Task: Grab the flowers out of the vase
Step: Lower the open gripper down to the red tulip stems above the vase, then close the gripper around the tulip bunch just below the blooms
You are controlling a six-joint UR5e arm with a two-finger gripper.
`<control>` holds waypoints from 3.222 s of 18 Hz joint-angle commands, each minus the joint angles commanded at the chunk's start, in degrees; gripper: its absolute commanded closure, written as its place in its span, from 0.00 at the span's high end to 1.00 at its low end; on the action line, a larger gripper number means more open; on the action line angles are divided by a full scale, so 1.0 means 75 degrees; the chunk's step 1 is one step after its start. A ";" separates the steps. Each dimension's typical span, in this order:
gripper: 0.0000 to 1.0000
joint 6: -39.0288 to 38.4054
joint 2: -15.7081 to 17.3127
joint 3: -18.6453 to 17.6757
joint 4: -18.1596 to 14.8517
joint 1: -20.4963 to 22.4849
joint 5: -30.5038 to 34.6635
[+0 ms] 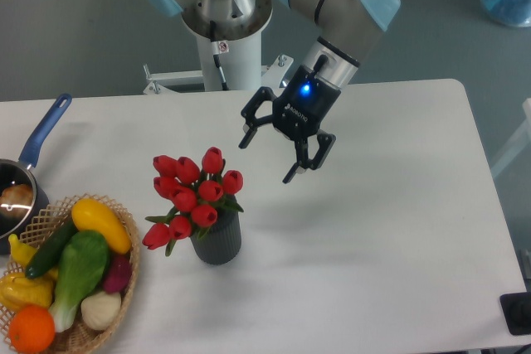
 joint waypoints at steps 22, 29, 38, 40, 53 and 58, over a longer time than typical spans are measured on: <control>1.00 -0.0317 -0.0375 -0.0036 0.0669 -0.0656 0.0117; 1.00 -0.0282 -0.0481 0.0023 0.0704 -0.0692 0.0141; 1.00 -0.0294 -0.0493 0.0082 0.0763 -0.0902 0.0141; 1.00 -0.0294 -0.0493 0.0082 0.0763 -0.0914 0.0117; 1.00 -0.0294 -0.0680 0.0223 0.0786 -0.1160 0.0047; 1.00 -0.0282 -0.0680 0.0234 0.0798 -0.1160 0.0035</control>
